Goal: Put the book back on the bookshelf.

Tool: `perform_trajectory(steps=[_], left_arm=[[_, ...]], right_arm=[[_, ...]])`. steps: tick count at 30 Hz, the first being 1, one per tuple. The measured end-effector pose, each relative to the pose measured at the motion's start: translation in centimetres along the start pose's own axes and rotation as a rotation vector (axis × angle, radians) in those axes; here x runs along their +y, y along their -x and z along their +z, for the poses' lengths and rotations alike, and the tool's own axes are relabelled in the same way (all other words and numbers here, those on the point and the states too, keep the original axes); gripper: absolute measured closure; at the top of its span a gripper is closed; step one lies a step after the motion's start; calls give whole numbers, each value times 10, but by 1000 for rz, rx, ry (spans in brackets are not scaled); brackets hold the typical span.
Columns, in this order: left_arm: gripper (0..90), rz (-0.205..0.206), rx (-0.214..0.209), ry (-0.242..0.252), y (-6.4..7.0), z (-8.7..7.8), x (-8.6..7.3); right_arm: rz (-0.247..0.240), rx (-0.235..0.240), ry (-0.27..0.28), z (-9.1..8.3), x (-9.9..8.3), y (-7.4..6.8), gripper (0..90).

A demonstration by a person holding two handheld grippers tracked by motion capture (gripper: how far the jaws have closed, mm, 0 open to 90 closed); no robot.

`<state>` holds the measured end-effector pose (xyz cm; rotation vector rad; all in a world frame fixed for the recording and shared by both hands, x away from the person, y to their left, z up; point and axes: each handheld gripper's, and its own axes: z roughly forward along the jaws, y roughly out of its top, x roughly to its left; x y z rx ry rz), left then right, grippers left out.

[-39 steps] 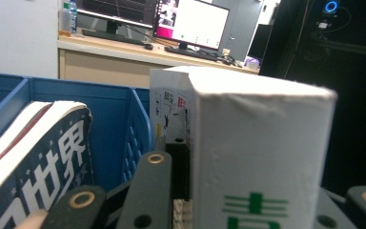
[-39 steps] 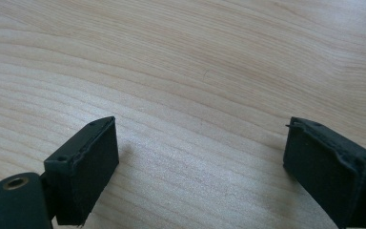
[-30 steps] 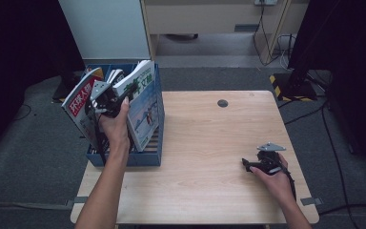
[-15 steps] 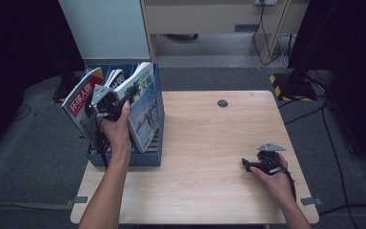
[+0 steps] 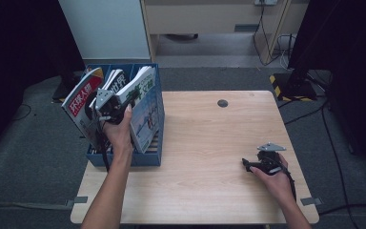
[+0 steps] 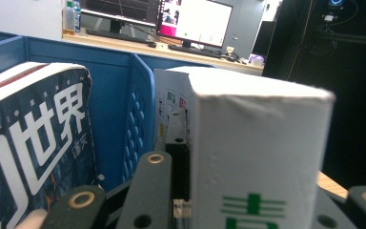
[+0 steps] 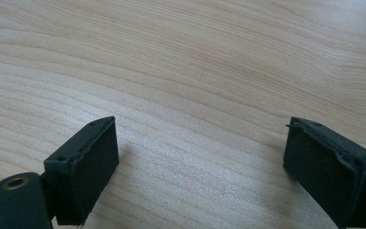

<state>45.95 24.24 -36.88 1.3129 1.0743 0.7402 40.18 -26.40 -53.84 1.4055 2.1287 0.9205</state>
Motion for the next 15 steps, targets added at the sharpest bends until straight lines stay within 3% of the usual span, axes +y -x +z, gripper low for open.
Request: perform_trajectory(steps=[15], left_arm=[[731, -6, 1, 11, 0, -2, -7]], right_arm=[[2, -1, -1, 0, 0, 0, 118]])
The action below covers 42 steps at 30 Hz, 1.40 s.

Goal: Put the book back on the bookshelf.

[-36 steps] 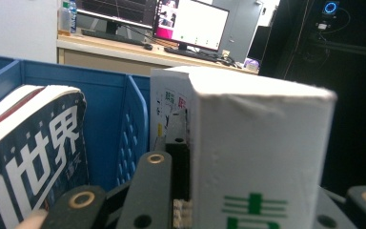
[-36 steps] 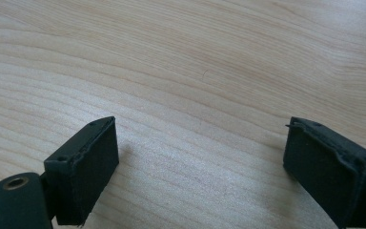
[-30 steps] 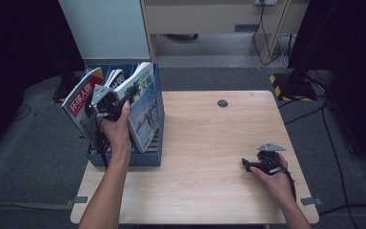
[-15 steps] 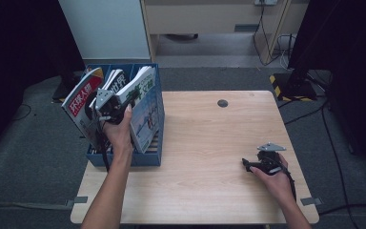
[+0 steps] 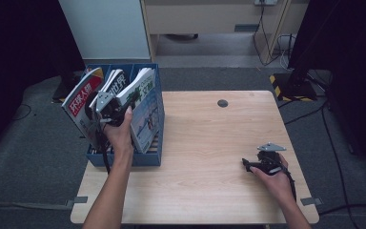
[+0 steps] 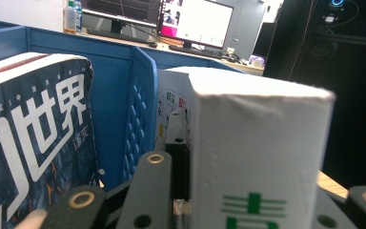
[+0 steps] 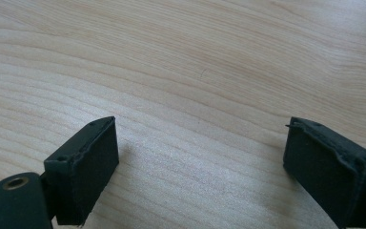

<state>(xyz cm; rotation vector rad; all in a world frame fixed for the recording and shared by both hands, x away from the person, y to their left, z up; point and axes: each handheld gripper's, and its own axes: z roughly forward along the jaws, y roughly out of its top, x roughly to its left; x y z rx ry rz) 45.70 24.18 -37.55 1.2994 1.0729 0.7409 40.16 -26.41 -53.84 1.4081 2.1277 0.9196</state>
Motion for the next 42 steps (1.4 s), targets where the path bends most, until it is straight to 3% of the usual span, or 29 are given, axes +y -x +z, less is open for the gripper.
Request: perform_trajectory(steps=[6, 10, 20, 26, 42], left_arm=[[732, -13, 6, 15, -1, -2, 1], [731, 9, 17, 24, -1, -1, 4], [731, -16, 13, 53, -5, 3, -4], [731, 4, 21, 40, -4, 3, -8], [727, -49, 34, 72, -11, 0, -18]], right_arm=[[1, -1, 0, 0, 0, 0, 118], [3, -2, 1, 0, 0, 0, 118], [4, -3, 1, -1, 0, 0, 118], [5, -4, 1, -1, 0, 0, 118], [5, -6, 1, -1, -1, 1, 118]])
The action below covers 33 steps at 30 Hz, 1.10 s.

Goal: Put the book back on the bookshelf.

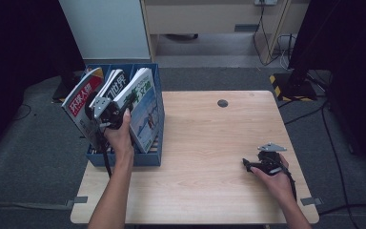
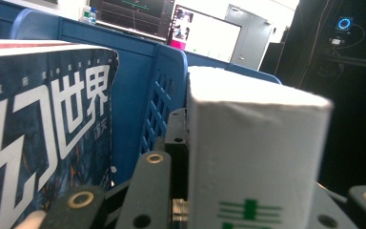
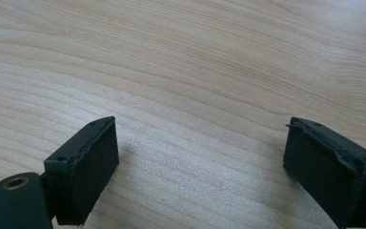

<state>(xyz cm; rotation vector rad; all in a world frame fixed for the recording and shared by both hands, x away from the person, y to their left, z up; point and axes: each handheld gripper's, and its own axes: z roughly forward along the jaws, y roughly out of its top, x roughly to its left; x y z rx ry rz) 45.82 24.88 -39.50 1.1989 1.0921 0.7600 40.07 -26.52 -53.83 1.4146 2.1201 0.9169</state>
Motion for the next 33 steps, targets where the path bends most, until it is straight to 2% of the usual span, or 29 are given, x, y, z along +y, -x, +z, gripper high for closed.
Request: perform_trajectory(steps=[6, 17, 22, 33], left_arm=[[725, 3, 11, -2, 1, -2, -1], [712, -25, 16, 9, -1, -7, -8], [702, -18, 36, 9, 1, -9, -12], [692, -15, 44, -13, 3, -13, -15]], right_arm=[[0, 0, 0, 0, 0, 0, 118], [1, 0, 0, 0, 0, 0, 118], [0, 0, 0, 0, 0, 0, 118], [0, 0, 0, 0, 0, 0, 118]])
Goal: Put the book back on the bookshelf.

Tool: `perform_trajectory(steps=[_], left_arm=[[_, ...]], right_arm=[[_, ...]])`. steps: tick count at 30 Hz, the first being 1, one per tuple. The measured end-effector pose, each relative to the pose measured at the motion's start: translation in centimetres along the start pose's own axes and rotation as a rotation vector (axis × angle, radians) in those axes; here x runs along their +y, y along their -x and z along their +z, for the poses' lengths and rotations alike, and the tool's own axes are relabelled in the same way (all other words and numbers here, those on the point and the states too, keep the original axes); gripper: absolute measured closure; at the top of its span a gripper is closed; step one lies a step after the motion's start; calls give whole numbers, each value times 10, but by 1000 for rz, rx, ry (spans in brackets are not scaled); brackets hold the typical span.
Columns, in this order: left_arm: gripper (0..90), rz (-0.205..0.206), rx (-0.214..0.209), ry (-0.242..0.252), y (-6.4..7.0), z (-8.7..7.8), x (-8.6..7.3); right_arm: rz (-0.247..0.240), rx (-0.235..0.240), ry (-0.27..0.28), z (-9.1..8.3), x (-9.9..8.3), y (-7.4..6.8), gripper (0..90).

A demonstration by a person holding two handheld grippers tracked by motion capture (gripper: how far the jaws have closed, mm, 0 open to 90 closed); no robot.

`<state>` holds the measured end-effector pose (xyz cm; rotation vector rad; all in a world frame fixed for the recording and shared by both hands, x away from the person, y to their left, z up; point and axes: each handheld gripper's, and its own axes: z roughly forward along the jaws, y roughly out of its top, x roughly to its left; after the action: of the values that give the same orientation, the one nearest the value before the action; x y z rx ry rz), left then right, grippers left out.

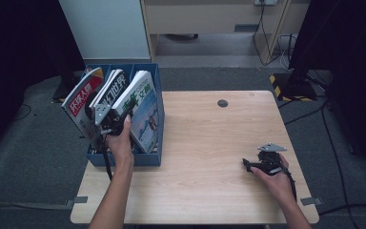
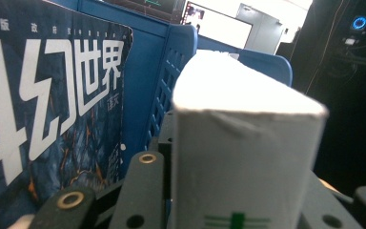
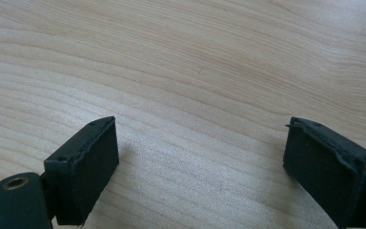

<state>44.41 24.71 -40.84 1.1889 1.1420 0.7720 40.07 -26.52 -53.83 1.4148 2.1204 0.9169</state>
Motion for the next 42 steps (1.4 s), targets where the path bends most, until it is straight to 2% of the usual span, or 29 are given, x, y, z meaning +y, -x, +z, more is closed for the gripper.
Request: perform_trajectory(steps=[7, 15, 21, 25, 28, 35, 42], left_arm=[[684, -13, -2, -37, 0, 0, -1], [654, -23, -10, -35, -1, -2, -3], [594, 12, -3, -38, 0, -6, -2], [560, 17, -7, -36, 1, -8, -1], [537, 45, -11, -34, 5, -11, 1], [494, 33, -19, -37, 4, -17, 1], [442, 51, -15, -46, 5, -25, -1]], right_arm=[[1, 0, 0, 0, 0, 0, 118], [2, 0, -1, 0, 0, 0, 118], [0, 0, 0, 0, 0, 0, 118], [1, 1, -1, 0, 0, 0, 118], [0, 1, -1, 0, 0, 0, 117], [-1, 0, 0, 0, 0, 0, 117], [-2, 2, 0, 0, 0, 0, 114]])
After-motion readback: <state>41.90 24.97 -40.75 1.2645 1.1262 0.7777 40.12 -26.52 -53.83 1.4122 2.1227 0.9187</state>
